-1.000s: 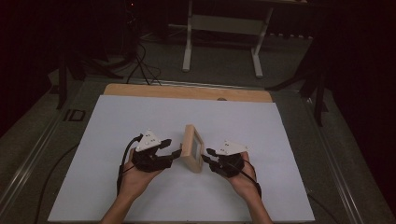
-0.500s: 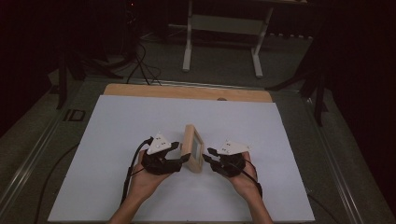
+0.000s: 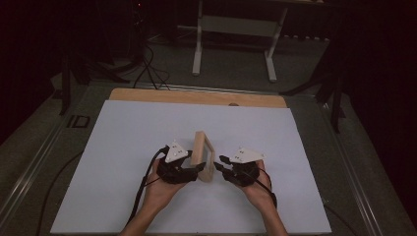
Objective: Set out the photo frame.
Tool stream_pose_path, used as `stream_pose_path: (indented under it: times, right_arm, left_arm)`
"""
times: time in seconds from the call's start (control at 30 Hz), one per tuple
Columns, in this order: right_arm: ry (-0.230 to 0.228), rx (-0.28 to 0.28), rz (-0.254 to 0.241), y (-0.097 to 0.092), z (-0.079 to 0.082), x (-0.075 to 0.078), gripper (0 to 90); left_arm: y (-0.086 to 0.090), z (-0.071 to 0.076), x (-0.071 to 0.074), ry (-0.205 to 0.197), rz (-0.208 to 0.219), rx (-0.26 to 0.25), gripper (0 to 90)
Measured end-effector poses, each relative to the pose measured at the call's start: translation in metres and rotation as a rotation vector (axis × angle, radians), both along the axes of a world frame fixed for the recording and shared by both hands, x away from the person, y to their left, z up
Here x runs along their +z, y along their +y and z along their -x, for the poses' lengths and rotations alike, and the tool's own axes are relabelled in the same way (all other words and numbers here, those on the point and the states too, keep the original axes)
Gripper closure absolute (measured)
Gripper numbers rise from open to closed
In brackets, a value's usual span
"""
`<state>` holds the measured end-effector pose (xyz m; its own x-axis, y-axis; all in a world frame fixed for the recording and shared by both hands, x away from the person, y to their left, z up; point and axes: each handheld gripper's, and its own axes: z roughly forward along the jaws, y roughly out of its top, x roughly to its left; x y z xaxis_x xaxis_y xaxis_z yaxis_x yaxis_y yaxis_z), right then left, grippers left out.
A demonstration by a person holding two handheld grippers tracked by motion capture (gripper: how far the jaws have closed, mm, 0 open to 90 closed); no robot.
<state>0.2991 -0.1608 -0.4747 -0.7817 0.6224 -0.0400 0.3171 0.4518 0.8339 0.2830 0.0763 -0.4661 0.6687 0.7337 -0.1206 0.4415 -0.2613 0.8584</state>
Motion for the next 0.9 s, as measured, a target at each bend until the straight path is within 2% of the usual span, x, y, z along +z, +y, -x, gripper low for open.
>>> stream_pose_path:
  times: [0.47, 0.7, 0.9]
  right_arm:
    - [-0.003, -0.006, -0.007, -0.003, -0.001, 0.001, 66.2]
    - [-0.002, -0.009, -0.012, -0.004, -0.001, 0.001, 66.1]
    - [-0.002, -0.013, -0.016, -0.006, -0.001, 0.002, 66.0]
  left_arm:
    - [-0.006, -0.008, -0.005, 0.038, 0.001, 0.03, 36.5]
    - [-0.013, -0.01, -0.004, 0.043, 0.006, 0.031, 36.1]
    - [-0.019, -0.011, -0.004, 0.04, -0.006, 0.04, 35.9]
